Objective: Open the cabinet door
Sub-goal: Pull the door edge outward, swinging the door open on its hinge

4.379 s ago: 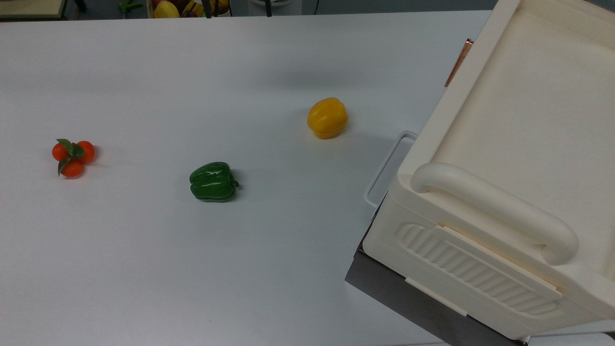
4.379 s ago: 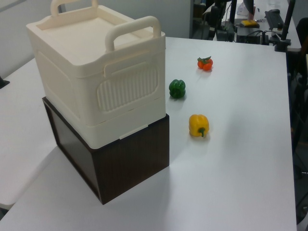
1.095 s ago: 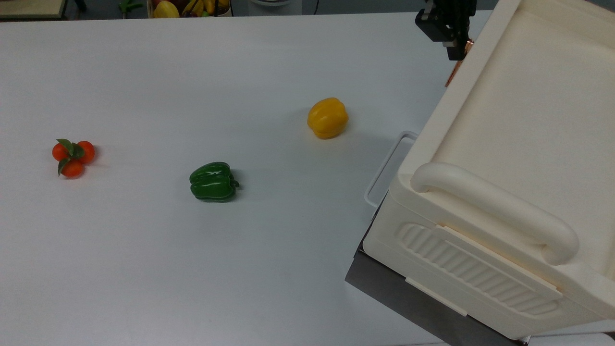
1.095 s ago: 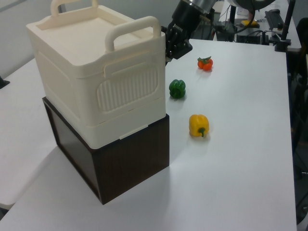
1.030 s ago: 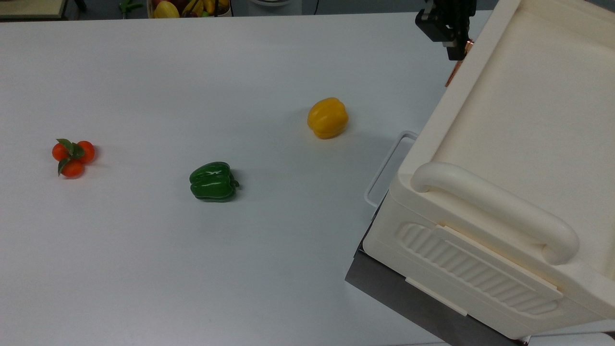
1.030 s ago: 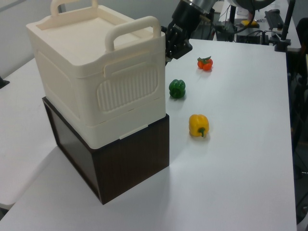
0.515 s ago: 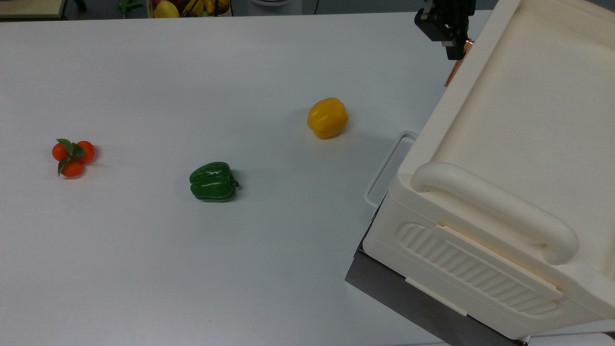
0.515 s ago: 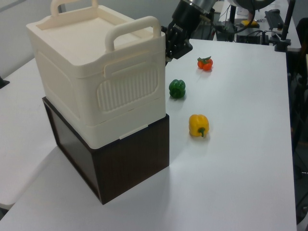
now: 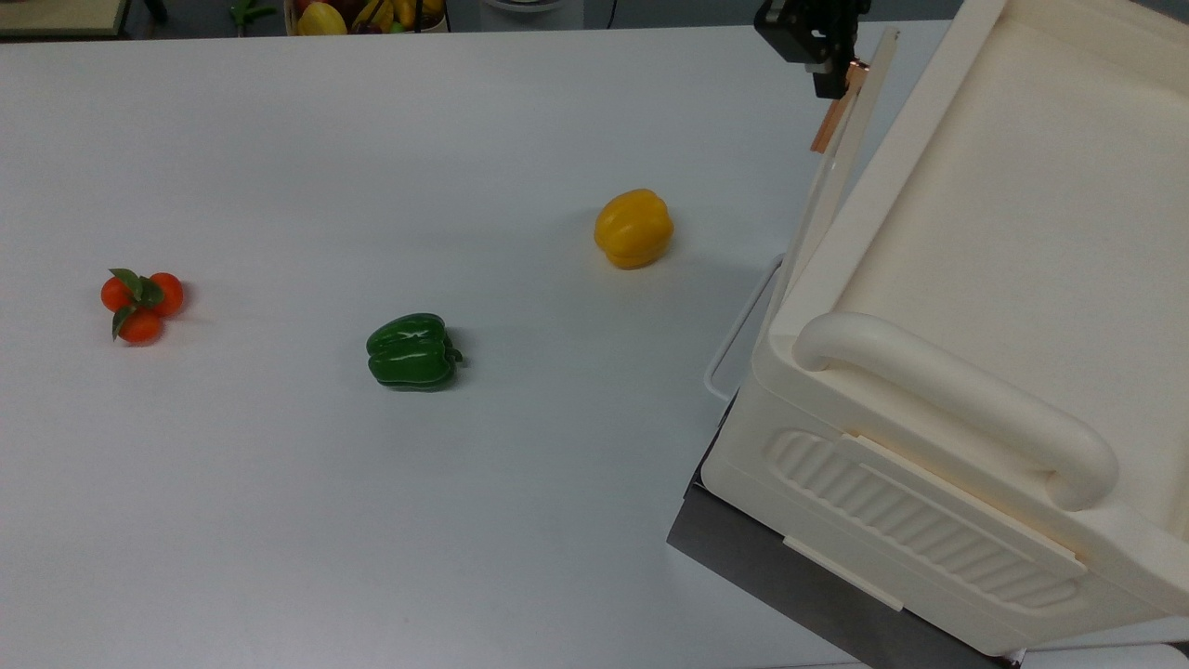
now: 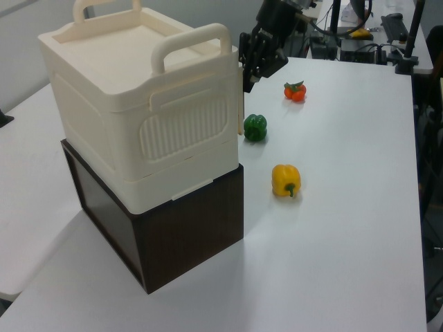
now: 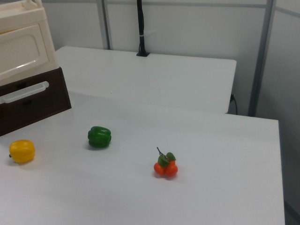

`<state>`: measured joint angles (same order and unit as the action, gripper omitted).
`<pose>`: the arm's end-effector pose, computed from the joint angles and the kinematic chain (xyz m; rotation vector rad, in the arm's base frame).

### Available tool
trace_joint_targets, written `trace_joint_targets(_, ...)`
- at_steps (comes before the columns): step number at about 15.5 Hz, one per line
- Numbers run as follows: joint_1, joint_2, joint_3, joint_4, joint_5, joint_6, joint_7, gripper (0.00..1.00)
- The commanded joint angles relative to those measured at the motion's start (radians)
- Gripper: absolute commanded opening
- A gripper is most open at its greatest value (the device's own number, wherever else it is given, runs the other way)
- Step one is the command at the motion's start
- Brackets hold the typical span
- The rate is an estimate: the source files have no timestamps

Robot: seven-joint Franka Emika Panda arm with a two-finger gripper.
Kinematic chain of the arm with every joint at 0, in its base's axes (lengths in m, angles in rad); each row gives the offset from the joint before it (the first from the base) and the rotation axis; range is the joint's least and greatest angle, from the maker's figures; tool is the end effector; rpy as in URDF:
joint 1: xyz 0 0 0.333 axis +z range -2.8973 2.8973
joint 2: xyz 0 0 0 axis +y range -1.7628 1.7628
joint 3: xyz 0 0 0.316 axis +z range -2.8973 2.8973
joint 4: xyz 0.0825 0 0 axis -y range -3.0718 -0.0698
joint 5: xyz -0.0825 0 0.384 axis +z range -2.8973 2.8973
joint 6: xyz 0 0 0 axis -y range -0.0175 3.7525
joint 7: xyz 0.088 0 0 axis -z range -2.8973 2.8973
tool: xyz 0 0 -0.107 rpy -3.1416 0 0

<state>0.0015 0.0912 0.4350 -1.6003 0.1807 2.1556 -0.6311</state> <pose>0.5696 0.2603 0.6256 -2.5431 -1.3778 -0.7223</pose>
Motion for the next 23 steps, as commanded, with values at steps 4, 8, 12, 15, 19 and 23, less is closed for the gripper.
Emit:
trace_joint_targets(4, -0.066, -0.044, -0.005, -0.032, 0.023, -0.12, -0.024, 0.0)
trace_joint_targets(8, -0.103, -0.05, -0.036, -0.03, 0.023, -0.174, -0.024, 0.09)
trace_joint_targets(12, -0.144, -0.05, -0.07, -0.03, 0.023, -0.171, -0.024, 0.13)
trace_joint_targets(15, -0.159, -0.044, -0.114, -0.026, 0.023, -0.161, -0.044, 0.13)
trace_joint_targets(19, -0.167, -0.038, -0.179, -0.021, 0.025, -0.128, -0.073, 0.13)
trace_joint_targets(23, -0.172, -0.007, -0.212, -0.023, 0.022, 0.028, -0.078, 0.13)
